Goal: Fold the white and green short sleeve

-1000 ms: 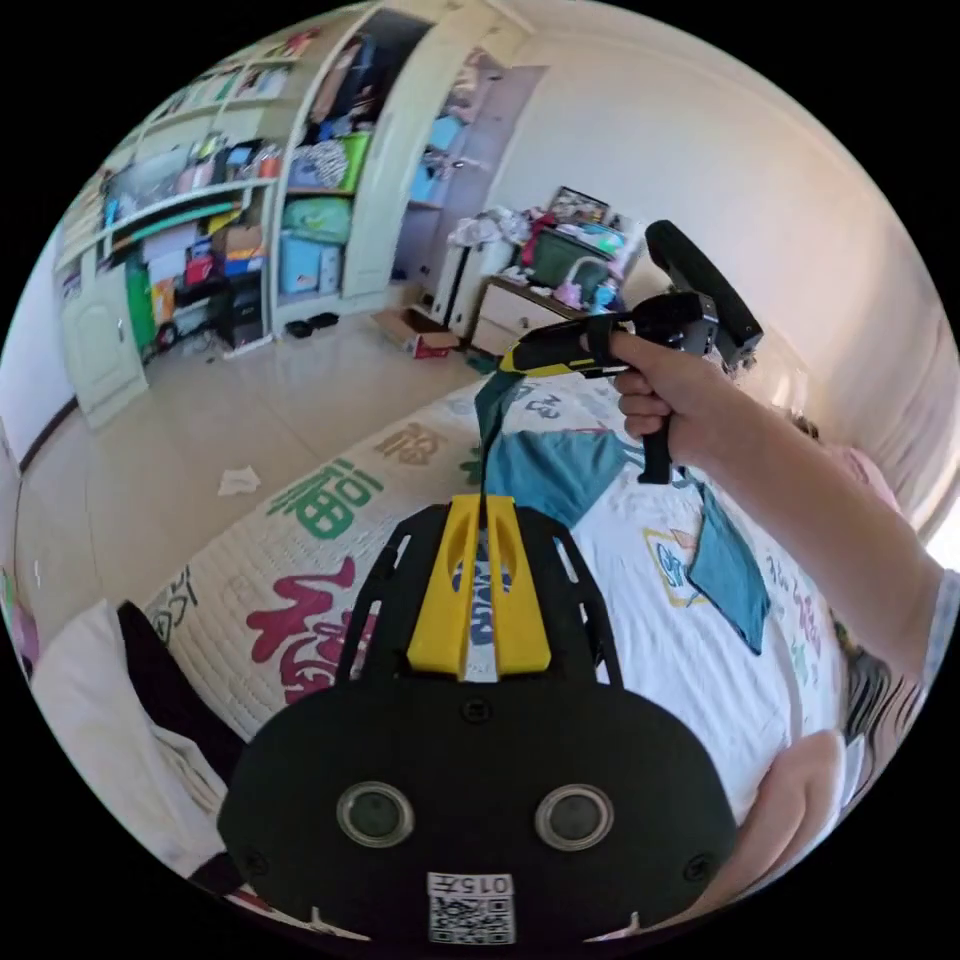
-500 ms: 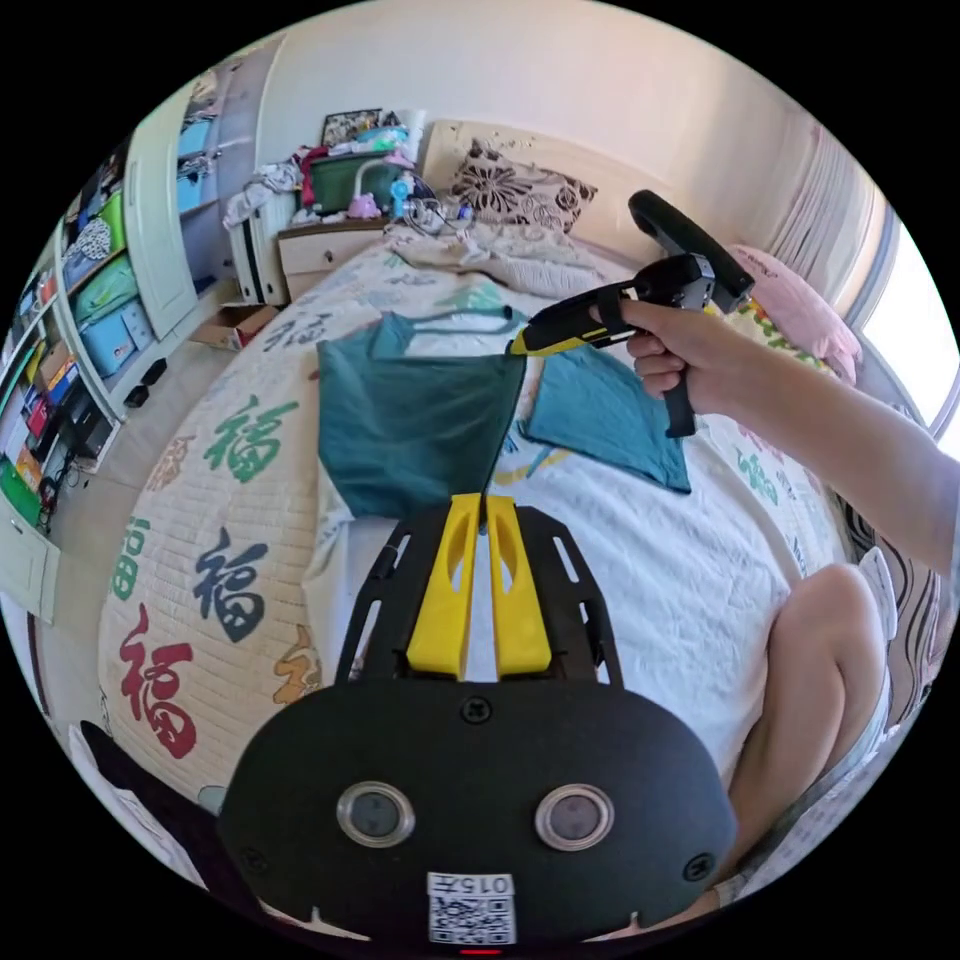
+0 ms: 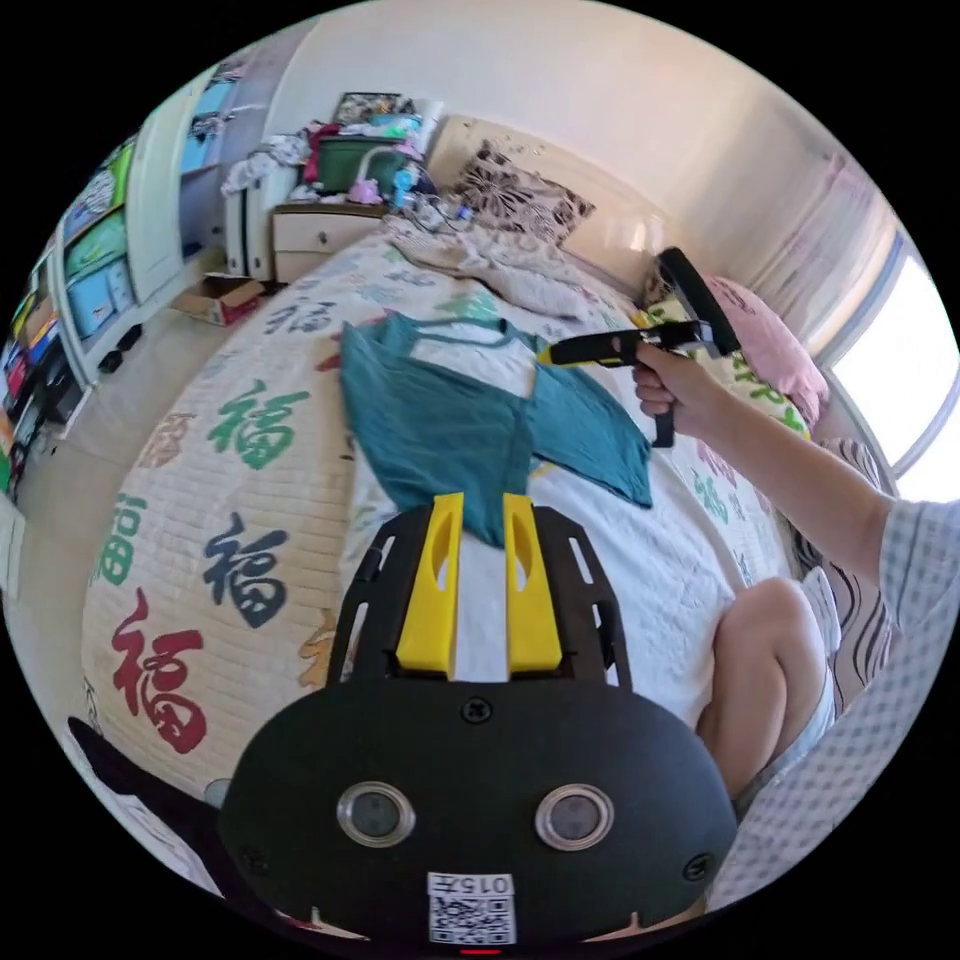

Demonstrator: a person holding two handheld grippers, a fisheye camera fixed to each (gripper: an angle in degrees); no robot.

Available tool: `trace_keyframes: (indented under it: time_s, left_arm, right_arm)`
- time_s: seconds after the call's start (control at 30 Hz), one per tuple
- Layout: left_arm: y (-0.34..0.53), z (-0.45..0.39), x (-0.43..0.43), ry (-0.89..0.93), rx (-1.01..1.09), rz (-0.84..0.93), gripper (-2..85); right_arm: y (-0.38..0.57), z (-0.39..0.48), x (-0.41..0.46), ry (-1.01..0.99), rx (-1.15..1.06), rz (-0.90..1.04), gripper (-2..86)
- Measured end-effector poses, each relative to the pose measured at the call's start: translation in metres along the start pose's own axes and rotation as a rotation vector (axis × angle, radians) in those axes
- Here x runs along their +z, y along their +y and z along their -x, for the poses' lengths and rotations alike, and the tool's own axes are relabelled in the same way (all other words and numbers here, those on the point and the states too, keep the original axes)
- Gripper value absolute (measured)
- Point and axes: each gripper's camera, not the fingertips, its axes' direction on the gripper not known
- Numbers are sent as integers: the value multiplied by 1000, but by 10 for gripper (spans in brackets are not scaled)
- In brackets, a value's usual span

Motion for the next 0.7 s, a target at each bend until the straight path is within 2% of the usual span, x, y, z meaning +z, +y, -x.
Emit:
trace_keyframes:
  time_s: [0.13,0.23,0.37,0.47,0.6,0.7]
  left_arm:
    - [-18,18,31,-56,-42,34,67]
    - [-19,11,56,-159,16,98,56]
    - [-26,21,63,-141,-11,112,34]
    - [-34,18,65,-139,7,135,40]
    - [-47,-22,61,-80,134,100,67]
    - [-47,-48,91,-74,210,199,64]
  right_arm:
    - [-22,56,51,-89,-114,167,9]
    - [-24,81,82,-5,-165,225,-6]
    - [-27,76,70,-24,-164,208,-8]
    - [-19,65,34,92,-192,163,-2]
    - [6,63,10,204,-316,246,43]
    - [14,60,7,226,-322,233,42]
